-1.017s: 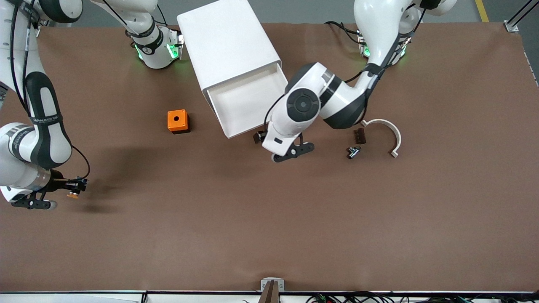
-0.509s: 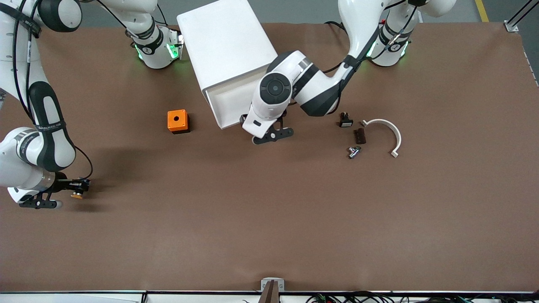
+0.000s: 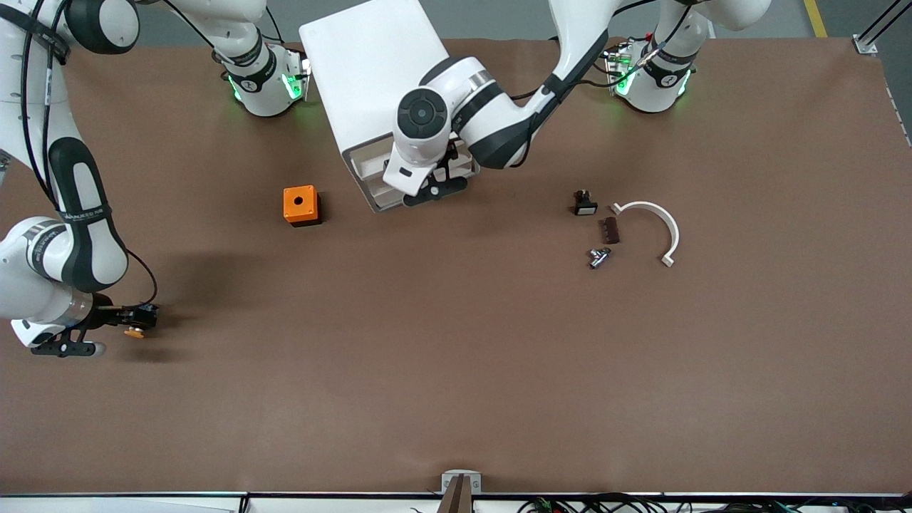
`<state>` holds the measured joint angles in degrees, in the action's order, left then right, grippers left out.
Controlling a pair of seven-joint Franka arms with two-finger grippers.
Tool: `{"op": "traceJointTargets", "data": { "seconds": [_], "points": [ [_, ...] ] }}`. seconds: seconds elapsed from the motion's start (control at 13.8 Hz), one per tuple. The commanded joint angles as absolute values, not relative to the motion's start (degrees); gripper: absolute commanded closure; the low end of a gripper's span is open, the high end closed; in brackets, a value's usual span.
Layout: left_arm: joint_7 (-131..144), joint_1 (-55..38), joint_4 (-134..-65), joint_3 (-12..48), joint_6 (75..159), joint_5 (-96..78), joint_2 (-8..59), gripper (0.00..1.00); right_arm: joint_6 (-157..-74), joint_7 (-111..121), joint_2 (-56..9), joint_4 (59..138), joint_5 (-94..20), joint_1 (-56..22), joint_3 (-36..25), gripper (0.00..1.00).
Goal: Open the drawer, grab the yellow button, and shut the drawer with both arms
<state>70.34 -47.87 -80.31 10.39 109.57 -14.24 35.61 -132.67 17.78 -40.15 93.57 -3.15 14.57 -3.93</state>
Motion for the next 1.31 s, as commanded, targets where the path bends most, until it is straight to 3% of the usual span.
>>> {"op": "traceJointTargets", "data": {
  "seconds": [0.0,0.51,0.94,1.24],
  "points": [
    [73.9,-47.8,-83.7,12.2,110.2,-13.7,33.9,0.01,-126.8,17.7,-36.5,93.3,-3.8,14.7,-3.1,0.0],
    [75.4,-42.6,-83.1,9.2,107.9,-8.6,30.4,0.01,-109.5,6.5,-23.1,93.3,-5.7,9.0,-2.3,0.0],
    [69.4,-28.6,-82.9,9.2,107.8,3.7,25.0,0.01,-99.7,2.7,-12.4,93.3,-5.0,7.4,-2.3,0.0],
    [55.1,-18.3,-82.9,9.3,101.8,4.3,17.6,0.0,-94.2,-2.2,-7.7,92.9,-2.6,6.5,-2.3,0.0]
  ]
}}
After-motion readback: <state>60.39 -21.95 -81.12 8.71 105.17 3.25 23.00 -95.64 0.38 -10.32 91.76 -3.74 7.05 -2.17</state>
